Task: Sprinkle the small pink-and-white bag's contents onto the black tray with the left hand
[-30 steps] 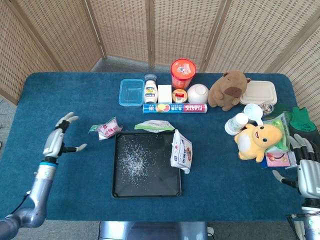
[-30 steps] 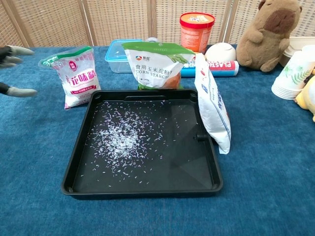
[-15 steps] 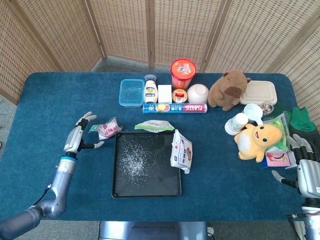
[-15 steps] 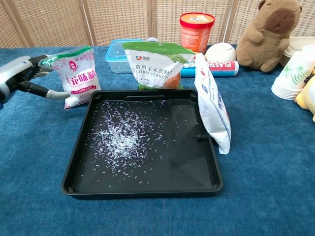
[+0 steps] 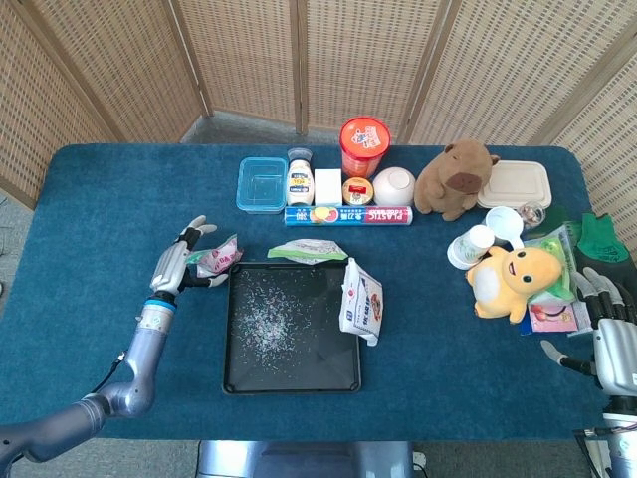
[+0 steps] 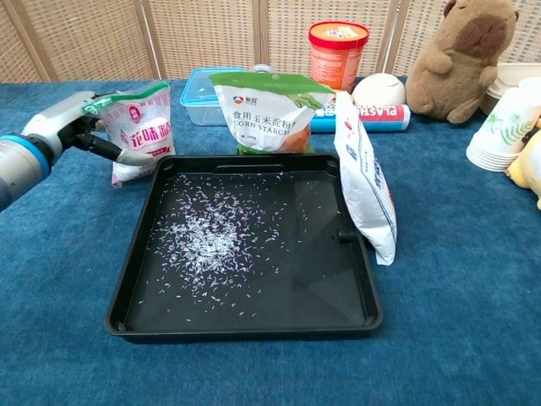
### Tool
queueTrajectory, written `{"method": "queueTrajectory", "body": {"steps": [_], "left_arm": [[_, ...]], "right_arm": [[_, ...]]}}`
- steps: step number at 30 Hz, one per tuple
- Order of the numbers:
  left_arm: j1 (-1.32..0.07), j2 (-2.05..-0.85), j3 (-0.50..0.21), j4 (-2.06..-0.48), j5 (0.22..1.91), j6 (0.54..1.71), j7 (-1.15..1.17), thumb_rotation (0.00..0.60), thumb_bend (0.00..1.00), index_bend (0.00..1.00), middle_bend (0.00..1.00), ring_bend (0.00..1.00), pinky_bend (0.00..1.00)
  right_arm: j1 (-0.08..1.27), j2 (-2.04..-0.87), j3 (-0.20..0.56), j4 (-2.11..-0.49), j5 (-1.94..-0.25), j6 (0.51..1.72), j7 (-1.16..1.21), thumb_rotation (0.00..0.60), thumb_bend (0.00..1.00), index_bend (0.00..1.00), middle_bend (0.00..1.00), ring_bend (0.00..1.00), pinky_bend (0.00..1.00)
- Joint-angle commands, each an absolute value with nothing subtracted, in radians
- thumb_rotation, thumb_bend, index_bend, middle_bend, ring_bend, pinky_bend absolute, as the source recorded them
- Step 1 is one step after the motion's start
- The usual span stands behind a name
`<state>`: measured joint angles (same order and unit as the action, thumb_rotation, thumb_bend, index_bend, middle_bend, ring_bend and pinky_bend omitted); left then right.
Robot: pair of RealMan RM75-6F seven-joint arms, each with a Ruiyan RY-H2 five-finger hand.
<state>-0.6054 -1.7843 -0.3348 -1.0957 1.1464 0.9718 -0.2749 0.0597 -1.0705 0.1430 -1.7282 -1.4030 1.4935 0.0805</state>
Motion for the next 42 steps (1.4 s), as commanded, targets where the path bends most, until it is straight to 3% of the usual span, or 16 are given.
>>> {"method": "queueTrajectory", "body": {"steps": [1,4,8,12,19,25,32,34,42], "left_arm": [[-0.618,-1.804,-0.34,-1.075,1.134,0.974,-0.249,0.6,0.17,0.24,0.12,0.13,0.23],[-0.63,-1.837,-0.348,-1.035,1.104,0.973,-0.21,0.6,0.19,0.35,0.23,0.23,0.28],[-0.639,-1.886,-0.364,-0.976,1.092,1.028,-0.169,0.6,0.25,0.57,0.45,0.43,0.46],[-0.638,-1.899,-0.364,-0.952,1.118,1.082,-0.164,0.6,0.35,0.67,0.55,0.53,0.57],[-0.624,-1.871,-0.346,-0.974,1.149,1.098,-0.18,0.6,0.37,0.69,0.57,0.55,0.59],[-0.59,-1.782,-0.277,-1.048,1.243,1.117,-0.214,0.6,0.37,0.69,0.57,0.55,0.59],[-0.547,-1.594,-0.155,-1.159,1.447,1.223,-0.185,0.6,0.37,0.69,0.57,0.55,0.6],[-0.543,-1.47,-0.092,-1.23,1.575,1.282,-0.105,0.6,0.37,0.69,0.57,0.55,0.6],[-0.575,-1.329,-0.027,-1.325,1.677,1.227,0.141,0.6,0.38,0.71,0.57,0.55,0.62]], "right_arm": [[0.06,-1.069,0.143,-1.727,-1.402,1.493,0.085,0.6,0.09,0.05,0.0,0.01,0.0],[0.06,-1.066,0.142,-1.728,-1.403,1.49,0.094,0.6,0.09,0.05,0.0,0.01,0.0],[0.061,-1.065,0.142,-1.725,-1.407,1.491,0.101,0.6,0.09,0.05,0.0,0.01,0.0],[0.06,-1.065,0.141,-1.724,-1.409,1.492,0.105,0.6,0.09,0.05,0.0,0.01,0.0],[0.062,-1.066,0.137,-1.725,-1.412,1.488,0.1,0.6,0.09,0.05,0.0,0.01,0.0],[0.061,-1.065,0.135,-1.727,-1.414,1.49,0.102,0.6,0.09,0.05,0.0,0.01,0.0],[0.064,-1.064,0.136,-1.728,-1.411,1.484,0.103,0.6,0.09,0.05,0.0,0.01,0.0],[0.067,-1.067,0.131,-1.73,-1.415,1.477,0.097,0.6,0.09,0.05,0.0,0.01,0.0],[0.068,-1.07,0.128,-1.734,-1.421,1.481,0.086,0.6,0.09,0.05,0.0,0.01,0.0]]}}
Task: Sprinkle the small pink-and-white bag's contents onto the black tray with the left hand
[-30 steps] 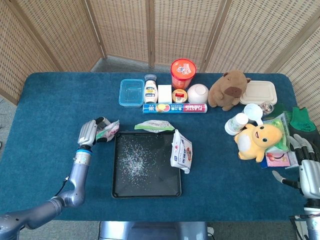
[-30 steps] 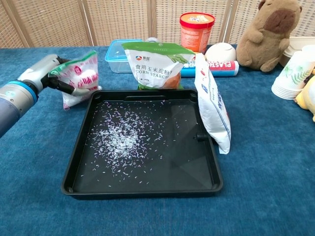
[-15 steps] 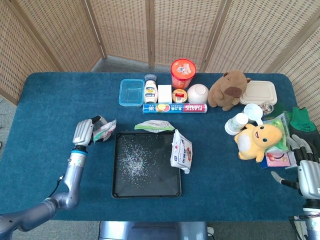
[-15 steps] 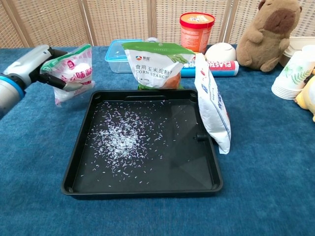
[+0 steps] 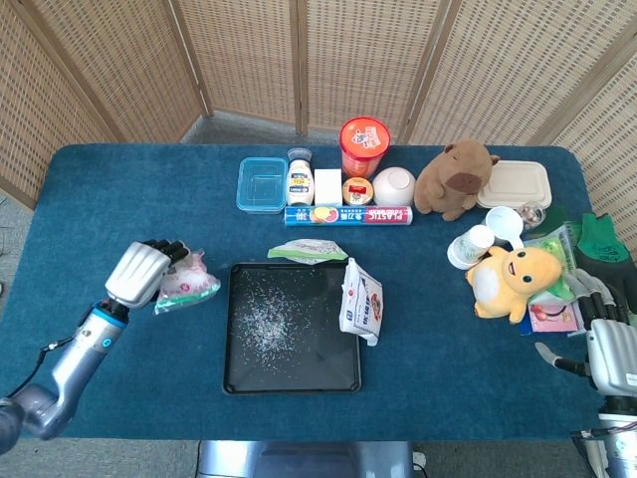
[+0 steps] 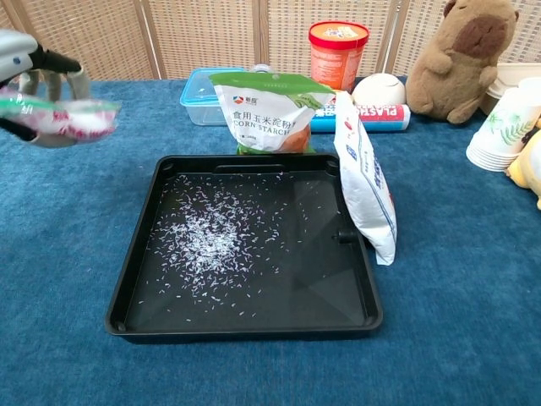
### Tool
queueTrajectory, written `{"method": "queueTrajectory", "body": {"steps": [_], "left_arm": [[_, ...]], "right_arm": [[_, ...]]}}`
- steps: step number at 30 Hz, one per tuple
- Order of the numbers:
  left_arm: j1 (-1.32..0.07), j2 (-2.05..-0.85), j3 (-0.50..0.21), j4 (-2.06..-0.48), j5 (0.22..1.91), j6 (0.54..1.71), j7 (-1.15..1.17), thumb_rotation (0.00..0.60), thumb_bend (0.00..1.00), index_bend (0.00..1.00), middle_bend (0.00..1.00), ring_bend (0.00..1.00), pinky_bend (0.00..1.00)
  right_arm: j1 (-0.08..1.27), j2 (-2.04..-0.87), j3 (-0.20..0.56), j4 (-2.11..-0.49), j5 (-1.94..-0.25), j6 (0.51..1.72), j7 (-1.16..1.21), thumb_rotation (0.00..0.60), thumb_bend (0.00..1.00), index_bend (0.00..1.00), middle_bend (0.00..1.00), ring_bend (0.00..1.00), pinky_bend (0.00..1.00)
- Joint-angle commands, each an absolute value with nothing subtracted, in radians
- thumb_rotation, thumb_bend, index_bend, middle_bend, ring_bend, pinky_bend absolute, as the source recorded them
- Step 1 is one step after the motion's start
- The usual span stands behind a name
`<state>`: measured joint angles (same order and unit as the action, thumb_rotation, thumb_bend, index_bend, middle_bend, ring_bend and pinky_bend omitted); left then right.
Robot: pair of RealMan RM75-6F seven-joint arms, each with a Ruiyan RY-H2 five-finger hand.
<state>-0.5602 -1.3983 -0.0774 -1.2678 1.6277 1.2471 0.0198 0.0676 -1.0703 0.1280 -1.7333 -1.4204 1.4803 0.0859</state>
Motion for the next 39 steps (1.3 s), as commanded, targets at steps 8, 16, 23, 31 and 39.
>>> {"method": "queueTrajectory", "body": {"steps": [8,16,23,31,39], "left_arm": [[-0.618,-1.292,0.007,-1.376,1.764,1.163,0.399,0.6,0.36,0.71,0.57,0.55,0.66],[-0.699,-1.305,-0.02,-1.386,1.841,1.097,0.648,0.6,0.36,0.71,0.57,0.55,0.66],[-0.77,-1.295,-0.034,-1.414,1.912,1.025,0.835,0.6,0.35,0.71,0.57,0.55,0.66],[-0.814,-1.317,-0.044,-1.429,1.95,0.975,0.945,0.6,0.35,0.72,0.58,0.55,0.66],[-0.836,-1.301,-0.047,-1.45,1.965,0.926,1.037,0.6,0.36,0.74,0.58,0.55,0.66]], "right_arm": [[0.068,-1.071,0.128,-1.732,-1.423,1.483,0.087,0.6,0.09,0.05,0.0,0.01,0.0],[0.066,-1.068,0.128,-1.732,-1.423,1.488,0.095,0.6,0.09,0.05,0.0,0.01,0.0],[0.062,-1.058,0.131,-1.73,-1.425,1.495,0.12,0.6,0.09,0.05,0.0,0.01,0.0],[0.06,-1.052,0.131,-1.729,-1.429,1.498,0.135,0.6,0.09,0.05,0.0,0.01,0.0],[0.06,-1.052,0.131,-1.729,-1.428,1.498,0.136,0.6,0.09,0.05,0.0,0.01,0.0]]}}
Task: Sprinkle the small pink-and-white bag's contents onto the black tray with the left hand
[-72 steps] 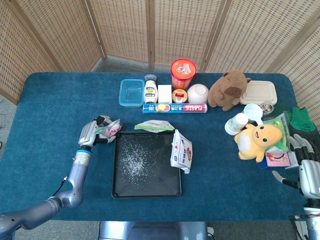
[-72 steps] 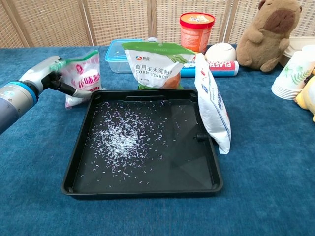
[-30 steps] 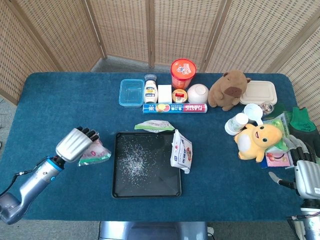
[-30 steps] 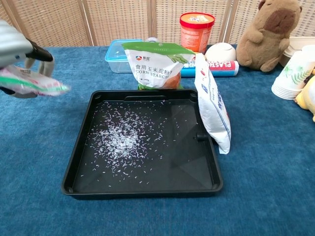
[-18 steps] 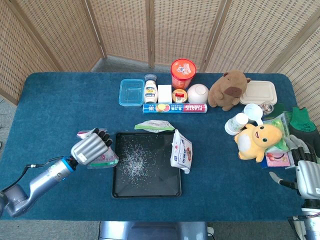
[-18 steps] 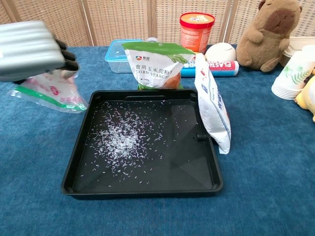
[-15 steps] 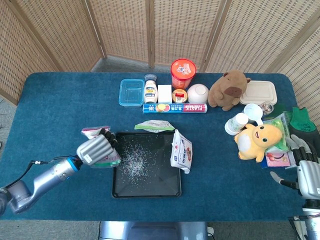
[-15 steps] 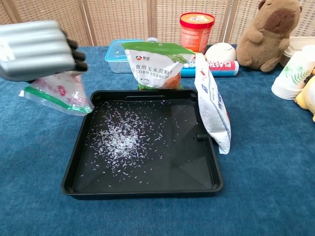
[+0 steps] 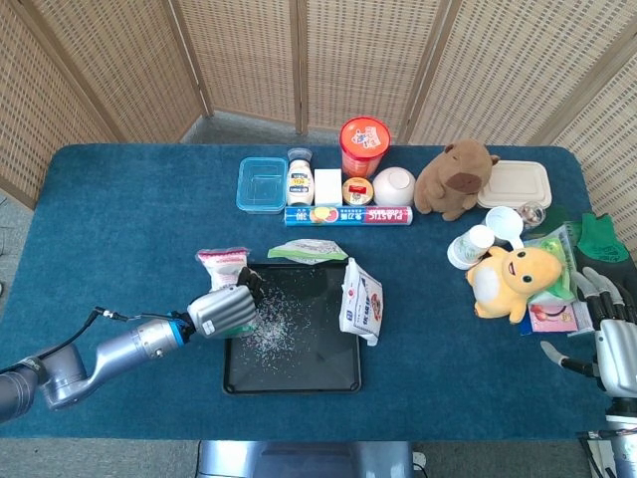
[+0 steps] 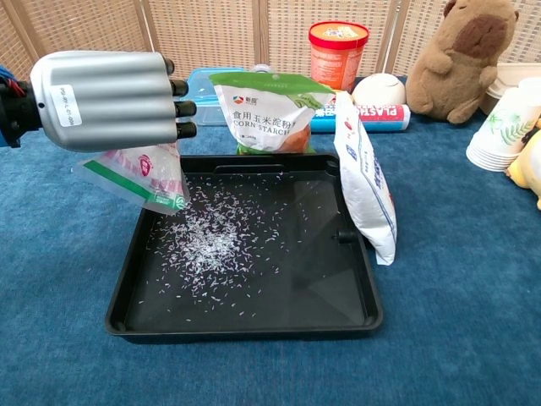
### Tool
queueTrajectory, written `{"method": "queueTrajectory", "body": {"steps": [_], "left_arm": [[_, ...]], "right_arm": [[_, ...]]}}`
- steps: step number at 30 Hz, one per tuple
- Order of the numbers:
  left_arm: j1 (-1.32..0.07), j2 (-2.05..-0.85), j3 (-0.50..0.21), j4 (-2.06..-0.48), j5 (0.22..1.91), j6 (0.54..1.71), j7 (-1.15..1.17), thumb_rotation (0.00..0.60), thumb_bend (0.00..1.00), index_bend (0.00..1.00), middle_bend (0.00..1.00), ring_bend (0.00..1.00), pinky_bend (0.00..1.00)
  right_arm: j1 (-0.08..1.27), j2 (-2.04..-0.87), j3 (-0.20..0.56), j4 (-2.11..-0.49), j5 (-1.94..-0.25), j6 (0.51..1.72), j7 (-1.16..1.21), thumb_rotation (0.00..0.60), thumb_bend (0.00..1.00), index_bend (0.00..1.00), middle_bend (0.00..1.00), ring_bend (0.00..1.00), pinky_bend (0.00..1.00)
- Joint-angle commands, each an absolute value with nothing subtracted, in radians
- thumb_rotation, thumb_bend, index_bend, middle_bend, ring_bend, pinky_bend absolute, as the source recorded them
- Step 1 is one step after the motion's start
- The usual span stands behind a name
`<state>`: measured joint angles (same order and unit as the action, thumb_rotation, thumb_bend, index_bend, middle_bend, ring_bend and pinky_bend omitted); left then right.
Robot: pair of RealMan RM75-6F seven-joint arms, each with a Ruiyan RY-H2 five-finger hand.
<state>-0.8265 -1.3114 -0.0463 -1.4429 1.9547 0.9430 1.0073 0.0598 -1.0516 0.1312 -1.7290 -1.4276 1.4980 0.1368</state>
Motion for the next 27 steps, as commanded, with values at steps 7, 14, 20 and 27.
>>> {"method": "queueTrajectory", "body": {"steps": [7,14,20,27], "left_arm": [[-0.825,-1.29,-0.064,-1.489,1.927,0.898,1.1,0.6,0.36,0.75,0.59,0.55,0.66],[-0.818,-1.284,-0.07,-1.503,1.915,0.868,1.193,0.6,0.4,0.77,0.61,0.56,0.66],[-0.785,-1.285,-0.125,-1.562,1.795,0.796,1.377,0.6,0.39,0.78,0.62,0.57,0.66],[-0.787,-1.295,-0.119,-1.592,1.766,0.781,1.432,0.6,0.4,0.9,0.74,0.64,0.66]], "right_arm": [[0.058,-1.05,0.129,-1.732,-1.435,1.504,0.139,0.6,0.09,0.05,0.0,0.01,0.0],[0.058,-1.049,0.13,-1.73,-1.433,1.503,0.142,0.6,0.09,0.05,0.0,0.01,0.0],[0.058,-1.049,0.129,-1.732,-1.436,1.503,0.139,0.6,0.09,0.05,0.0,0.01,0.0],[0.059,-1.049,0.129,-1.73,-1.435,1.502,0.142,0.6,0.09,0.05,0.0,0.01,0.0]]}}
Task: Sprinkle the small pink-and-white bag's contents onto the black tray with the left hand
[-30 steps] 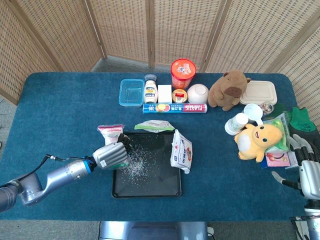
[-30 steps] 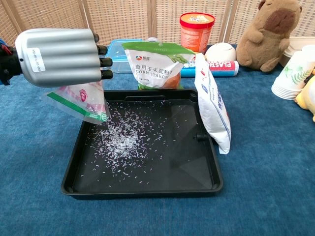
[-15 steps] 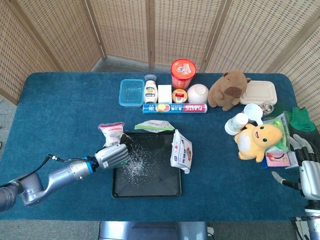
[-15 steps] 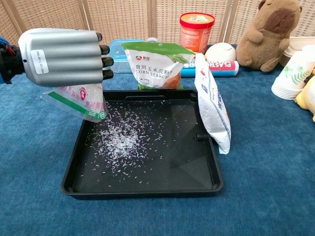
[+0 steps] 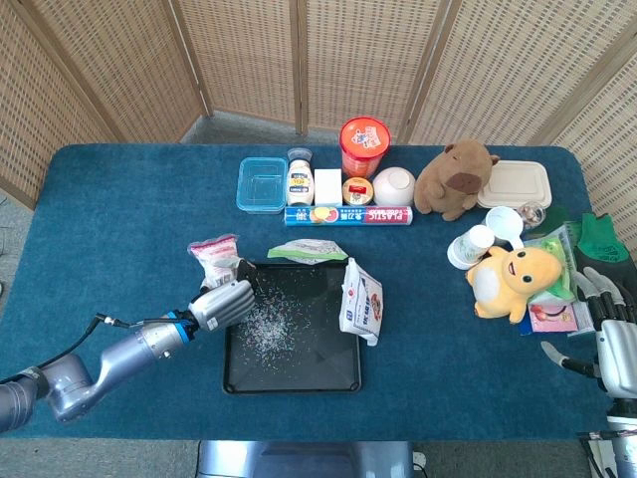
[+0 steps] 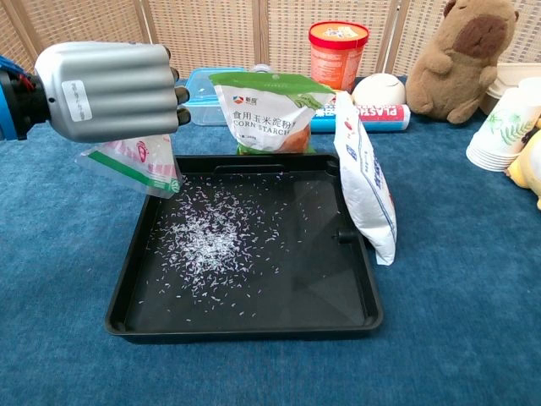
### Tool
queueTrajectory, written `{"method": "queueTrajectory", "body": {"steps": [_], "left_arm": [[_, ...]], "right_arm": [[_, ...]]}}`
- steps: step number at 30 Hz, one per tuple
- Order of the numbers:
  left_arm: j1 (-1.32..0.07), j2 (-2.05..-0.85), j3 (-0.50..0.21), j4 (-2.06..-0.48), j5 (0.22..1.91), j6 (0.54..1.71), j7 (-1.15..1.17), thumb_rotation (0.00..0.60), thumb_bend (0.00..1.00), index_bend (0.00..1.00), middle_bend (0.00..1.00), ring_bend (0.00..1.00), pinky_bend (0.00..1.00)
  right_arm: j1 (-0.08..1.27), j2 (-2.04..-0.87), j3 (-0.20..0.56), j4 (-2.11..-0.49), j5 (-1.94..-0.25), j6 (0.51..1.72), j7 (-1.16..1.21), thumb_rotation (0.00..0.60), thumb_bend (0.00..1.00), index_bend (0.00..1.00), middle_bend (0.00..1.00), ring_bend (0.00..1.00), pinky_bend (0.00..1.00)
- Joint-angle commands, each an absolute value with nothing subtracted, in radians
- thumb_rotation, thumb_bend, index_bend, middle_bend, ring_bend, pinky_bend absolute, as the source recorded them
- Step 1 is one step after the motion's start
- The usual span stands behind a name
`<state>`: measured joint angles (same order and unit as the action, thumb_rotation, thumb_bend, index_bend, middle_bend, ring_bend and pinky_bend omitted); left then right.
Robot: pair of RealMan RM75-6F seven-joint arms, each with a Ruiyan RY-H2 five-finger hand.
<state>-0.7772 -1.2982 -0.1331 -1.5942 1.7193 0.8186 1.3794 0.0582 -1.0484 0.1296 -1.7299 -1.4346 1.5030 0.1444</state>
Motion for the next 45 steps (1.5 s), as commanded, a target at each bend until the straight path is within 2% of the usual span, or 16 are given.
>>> {"method": "queueTrajectory", "body": {"steps": [1,14,20,22,25,30,34,37,45], "left_arm": [[-0.791,-1.292,-0.114,-1.595,1.768,0.77,1.435,0.6,0.4,0.91,0.74,0.64,0.66],[-0.704,-1.341,-0.142,-1.598,1.643,0.948,1.262,0.6,0.39,0.91,0.74,0.64,0.66],[-0.622,-1.368,-0.156,-1.581,1.574,1.105,0.962,0.6,0.37,0.91,0.74,0.64,0.66],[-0.565,-1.399,-0.167,-1.542,1.534,1.203,0.805,0.6,0.36,0.91,0.74,0.64,0.66],[-0.531,-1.448,-0.172,-1.475,1.505,1.261,0.642,0.6,0.36,0.91,0.74,0.64,0.65],[-0.503,-1.517,-0.192,-1.391,1.445,1.294,0.418,0.6,0.32,0.91,0.74,0.64,0.62],[-0.489,-1.628,-0.198,-1.224,1.458,1.357,0.159,0.6,0.3,0.91,0.74,0.64,0.61],[-0.489,-1.685,-0.209,-1.16,1.446,1.372,0.076,0.6,0.3,0.91,0.74,0.64,0.61],[-0.496,-1.749,-0.232,-1.131,1.376,1.322,-0.02,0.6,0.29,0.91,0.74,0.64,0.57]], "right_arm": [[0.059,-1.049,0.129,-1.73,-1.436,1.502,0.141,0.6,0.09,0.05,0.0,0.01,0.0],[0.063,-1.056,0.125,-1.731,-1.436,1.494,0.125,0.6,0.09,0.05,0.0,0.01,0.0],[0.064,-1.057,0.126,-1.733,-1.433,1.494,0.121,0.6,0.09,0.05,0.0,0.01,0.0],[0.065,-1.058,0.124,-1.736,-1.436,1.493,0.118,0.6,0.09,0.05,0.0,0.01,0.0],[0.064,-1.058,0.121,-1.74,-1.44,1.494,0.114,0.6,0.09,0.05,0.0,0.01,0.0],[0.065,-1.06,0.119,-1.741,-1.441,1.491,0.11,0.6,0.09,0.05,0.0,0.01,0.0],[0.068,-1.061,0.121,-1.737,-1.435,1.485,0.109,0.6,0.09,0.05,0.0,0.01,0.0],[0.069,-1.06,0.12,-1.738,-1.435,1.483,0.11,0.6,0.09,0.05,0.0,0.01,0.0],[0.07,-1.057,0.12,-1.736,-1.433,1.478,0.121,0.6,0.09,0.05,0.0,0.01,0.0]]}}
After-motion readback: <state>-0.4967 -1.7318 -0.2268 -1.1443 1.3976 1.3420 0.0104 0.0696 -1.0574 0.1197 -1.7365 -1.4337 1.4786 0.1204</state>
